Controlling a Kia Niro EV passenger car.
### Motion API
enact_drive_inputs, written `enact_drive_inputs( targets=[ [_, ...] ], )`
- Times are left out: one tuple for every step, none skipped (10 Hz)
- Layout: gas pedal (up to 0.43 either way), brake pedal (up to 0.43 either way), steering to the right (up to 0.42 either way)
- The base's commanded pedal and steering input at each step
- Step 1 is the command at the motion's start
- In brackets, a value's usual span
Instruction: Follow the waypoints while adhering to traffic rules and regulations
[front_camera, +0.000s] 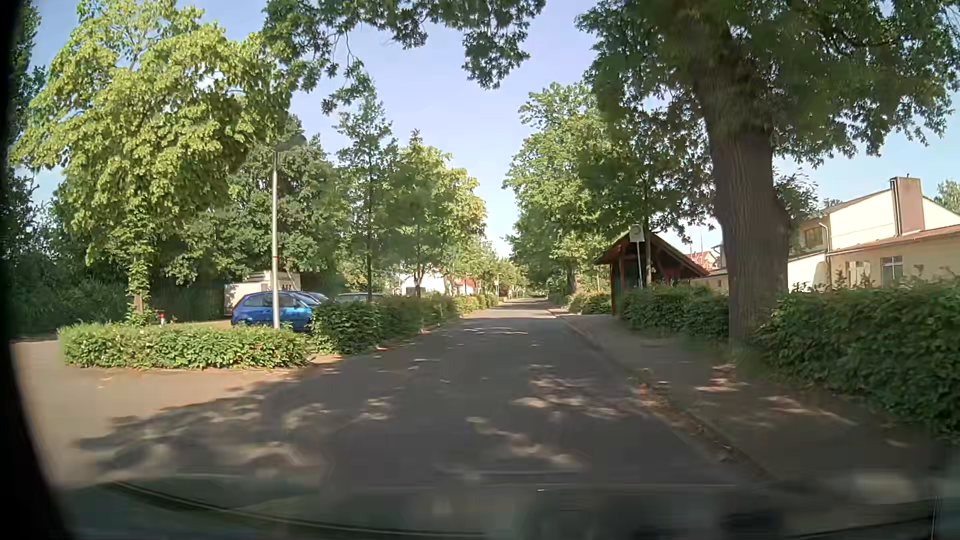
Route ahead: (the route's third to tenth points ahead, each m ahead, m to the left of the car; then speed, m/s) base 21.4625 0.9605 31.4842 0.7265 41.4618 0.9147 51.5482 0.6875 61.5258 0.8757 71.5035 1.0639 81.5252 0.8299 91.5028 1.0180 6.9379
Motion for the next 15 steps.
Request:
enact_drive_inputs(
  targets=[
    [0.138, 0.006, 0.004],
    [0.138, 0.006, 0.003],
    [0.138, 0.006, 0.003],
    [0.138, 0.006, 0.003],
    [0.138, 0.006, 0.003],
    [0.138, 0.006, 0.003],
    [0.138, 0.006, 0.002],
    [0.138, 0.006, 0.002],
    [0.138, 0.006, 0.002],
    [0.138, 0.006, 0.002],
    [0.138, 0.006, 0.002],
    [0.138, 0.006, 0.002],
    [0.138, 0.006, 0.002],
    [0.138, 0.006, 0.002],
    [0.138, 0.006, 0.002]
  ],
)
